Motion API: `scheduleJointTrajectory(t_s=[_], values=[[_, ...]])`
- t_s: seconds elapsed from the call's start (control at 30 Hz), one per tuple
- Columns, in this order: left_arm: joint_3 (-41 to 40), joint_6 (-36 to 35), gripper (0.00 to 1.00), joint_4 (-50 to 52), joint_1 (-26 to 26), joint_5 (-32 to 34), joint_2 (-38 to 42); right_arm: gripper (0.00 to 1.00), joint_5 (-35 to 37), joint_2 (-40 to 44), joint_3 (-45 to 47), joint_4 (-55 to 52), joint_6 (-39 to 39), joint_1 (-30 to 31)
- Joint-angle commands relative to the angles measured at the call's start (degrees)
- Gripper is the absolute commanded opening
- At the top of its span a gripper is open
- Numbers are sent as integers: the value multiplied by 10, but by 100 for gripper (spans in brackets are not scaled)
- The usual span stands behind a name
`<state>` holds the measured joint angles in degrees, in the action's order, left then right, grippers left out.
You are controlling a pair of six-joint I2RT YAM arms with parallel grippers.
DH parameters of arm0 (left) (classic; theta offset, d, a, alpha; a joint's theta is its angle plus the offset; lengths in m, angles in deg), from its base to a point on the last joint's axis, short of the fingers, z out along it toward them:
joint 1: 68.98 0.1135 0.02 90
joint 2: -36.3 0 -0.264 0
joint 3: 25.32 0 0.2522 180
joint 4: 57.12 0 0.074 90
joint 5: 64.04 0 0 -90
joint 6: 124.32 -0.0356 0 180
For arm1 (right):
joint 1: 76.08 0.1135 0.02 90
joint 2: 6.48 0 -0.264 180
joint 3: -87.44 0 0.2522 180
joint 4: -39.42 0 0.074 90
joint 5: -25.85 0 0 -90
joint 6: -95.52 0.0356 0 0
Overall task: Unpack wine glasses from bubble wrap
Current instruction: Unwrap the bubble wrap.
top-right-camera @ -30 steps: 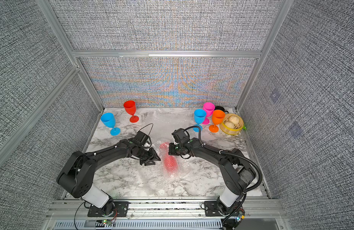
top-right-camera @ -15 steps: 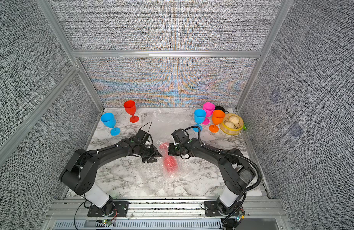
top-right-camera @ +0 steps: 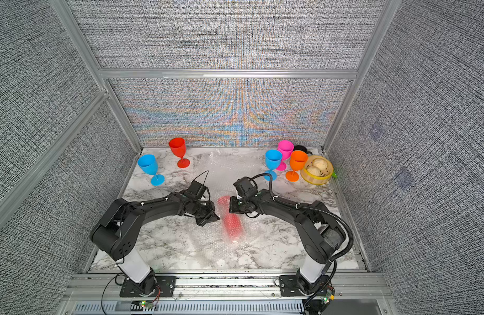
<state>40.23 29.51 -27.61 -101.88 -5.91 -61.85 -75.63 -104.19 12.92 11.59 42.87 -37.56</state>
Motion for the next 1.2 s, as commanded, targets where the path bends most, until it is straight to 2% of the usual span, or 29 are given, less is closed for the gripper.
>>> scheduleJointTrajectory(t_s=[0.0,0.2,0.47,0.7,0.93,0.97,1.07,1.1,1.17], values=[[-11,-21,0,-9,1,0,17,0,8,-13,4,-13,-10,-14],[-36,-56,0,-1,1,-10,40,0,9,-36,4,-16,-21,-37],[-28,-133,0,71,2,17,75,0,-8,-58,13,-2,-20,-63],[-35,-156,0,86,5,23,93,0,-16,-54,27,8,-23,-78],[-24,-176,0,102,6,33,104,0,-59,-39,29,29,-25,-80],[-21,-181,0,111,6,42,108,2,-60,-30,29,27,-27,-80],[-17,-196,0,134,6,63,112,29,-57,1,16,-3,-44,-81],[-16,-201,7,141,6,66,111,36,-56,13,9,-17,-52,-81],[-16,-204,16,152,6,68,112,44,-54,33,0,-40,-63,-81]])
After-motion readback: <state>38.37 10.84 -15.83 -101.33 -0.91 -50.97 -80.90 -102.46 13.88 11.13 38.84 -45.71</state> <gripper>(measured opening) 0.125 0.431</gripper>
